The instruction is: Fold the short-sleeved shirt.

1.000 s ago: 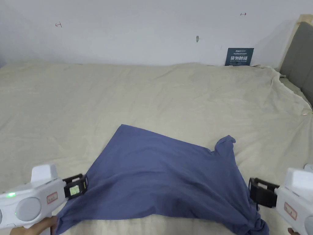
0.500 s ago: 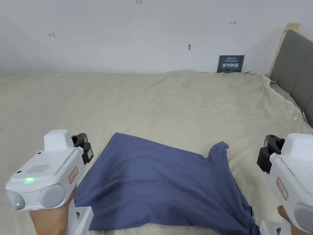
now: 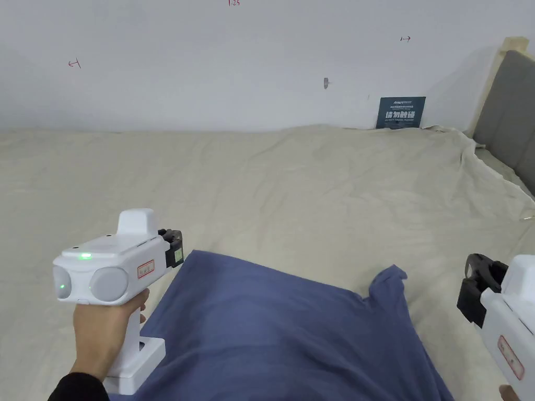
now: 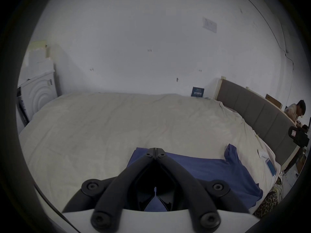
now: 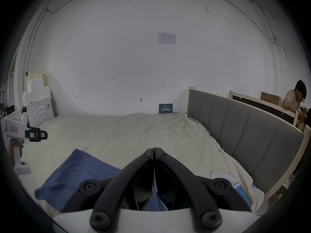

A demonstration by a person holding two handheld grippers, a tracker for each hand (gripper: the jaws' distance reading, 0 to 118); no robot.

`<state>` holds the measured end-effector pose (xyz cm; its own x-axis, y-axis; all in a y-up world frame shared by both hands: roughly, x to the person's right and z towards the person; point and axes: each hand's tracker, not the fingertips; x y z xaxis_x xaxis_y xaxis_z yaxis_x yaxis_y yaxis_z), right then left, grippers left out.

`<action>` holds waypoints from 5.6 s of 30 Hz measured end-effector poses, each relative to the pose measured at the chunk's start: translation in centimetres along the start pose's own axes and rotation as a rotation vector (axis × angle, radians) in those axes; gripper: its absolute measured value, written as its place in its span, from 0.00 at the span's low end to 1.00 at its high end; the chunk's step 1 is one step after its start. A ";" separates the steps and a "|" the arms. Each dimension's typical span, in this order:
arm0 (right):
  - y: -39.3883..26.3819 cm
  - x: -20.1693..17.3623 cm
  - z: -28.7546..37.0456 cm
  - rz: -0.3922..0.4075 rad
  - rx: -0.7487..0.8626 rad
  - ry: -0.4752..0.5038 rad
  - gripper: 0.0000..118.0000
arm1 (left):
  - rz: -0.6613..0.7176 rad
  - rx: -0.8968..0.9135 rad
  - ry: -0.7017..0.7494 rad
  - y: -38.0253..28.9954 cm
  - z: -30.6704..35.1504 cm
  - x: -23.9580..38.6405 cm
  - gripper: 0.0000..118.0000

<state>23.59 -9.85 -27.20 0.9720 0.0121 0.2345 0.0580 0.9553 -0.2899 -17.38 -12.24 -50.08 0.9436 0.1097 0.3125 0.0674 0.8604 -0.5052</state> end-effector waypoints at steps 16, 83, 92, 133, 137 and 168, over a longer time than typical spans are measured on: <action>-3.4 0.9 -8.7 -0.001 -0.132 -0.039 0.00 | -0.032 -0.473 0.123 -0.6 -23.2 -4.2 0.70; 18.4 -1.2 -8.4 0.024 0.037 0.274 0.06 | 0.073 0.132 0.102 15.5 10.6 -4.5 0.00; 26.7 -2.4 -9.9 0.058 0.159 0.259 0.06 | 0.076 0.254 0.144 23.8 11.2 -4.6 0.00; -0.7 1.6 -17.2 -0.147 -0.240 0.306 0.05 | 0.045 -0.119 0.127 -1.0 -2.4 -5.3 0.00; -5.2 2.2 -13.0 -0.178 -0.287 0.319 0.05 | 0.063 -0.157 0.120 -6.1 -0.6 -6.0 0.00; -20.7 3.5 7.5 -0.197 -0.557 0.239 0.00 | 0.151 -0.359 0.133 -25.1 14.5 -6.2 0.00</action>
<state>24.05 -27.38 -13.42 0.9513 -0.2758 0.1375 0.2877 0.6354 -0.7165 -29.62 -27.28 -27.69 0.9836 0.1357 0.1190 0.0121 0.6083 -0.7936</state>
